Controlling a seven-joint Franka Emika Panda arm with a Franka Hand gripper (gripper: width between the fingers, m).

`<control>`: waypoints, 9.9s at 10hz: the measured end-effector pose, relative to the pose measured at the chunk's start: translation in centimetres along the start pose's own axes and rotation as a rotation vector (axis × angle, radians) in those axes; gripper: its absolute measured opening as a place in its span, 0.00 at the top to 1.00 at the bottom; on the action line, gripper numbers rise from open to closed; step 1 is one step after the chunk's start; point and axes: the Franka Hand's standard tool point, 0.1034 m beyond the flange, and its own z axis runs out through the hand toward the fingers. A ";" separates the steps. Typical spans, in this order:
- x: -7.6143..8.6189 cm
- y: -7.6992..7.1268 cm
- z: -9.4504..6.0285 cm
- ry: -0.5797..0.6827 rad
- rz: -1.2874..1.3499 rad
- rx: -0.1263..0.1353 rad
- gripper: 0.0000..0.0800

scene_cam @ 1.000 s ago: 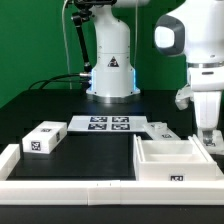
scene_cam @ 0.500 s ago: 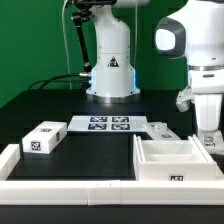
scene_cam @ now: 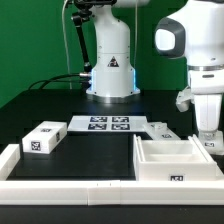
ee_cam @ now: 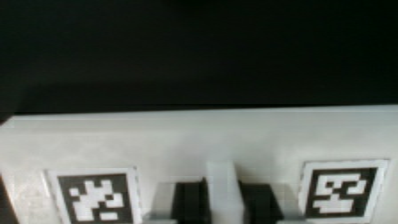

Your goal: Assemble cabinet

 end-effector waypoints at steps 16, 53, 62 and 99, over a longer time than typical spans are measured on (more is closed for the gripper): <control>-7.3 2.4 -4.5 -0.068 -0.274 0.002 0.91; -6.6 8.5 -5.4 -0.060 -0.226 -0.021 0.91; -5.0 16.0 -5.5 -0.045 -0.202 -0.045 0.91; -10.6 1.5 -5.9 -0.053 -0.513 -0.069 0.00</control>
Offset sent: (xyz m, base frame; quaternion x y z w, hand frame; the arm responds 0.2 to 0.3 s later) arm 0.0000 0.0000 0.0000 0.0000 0.0000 0.0000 1.0000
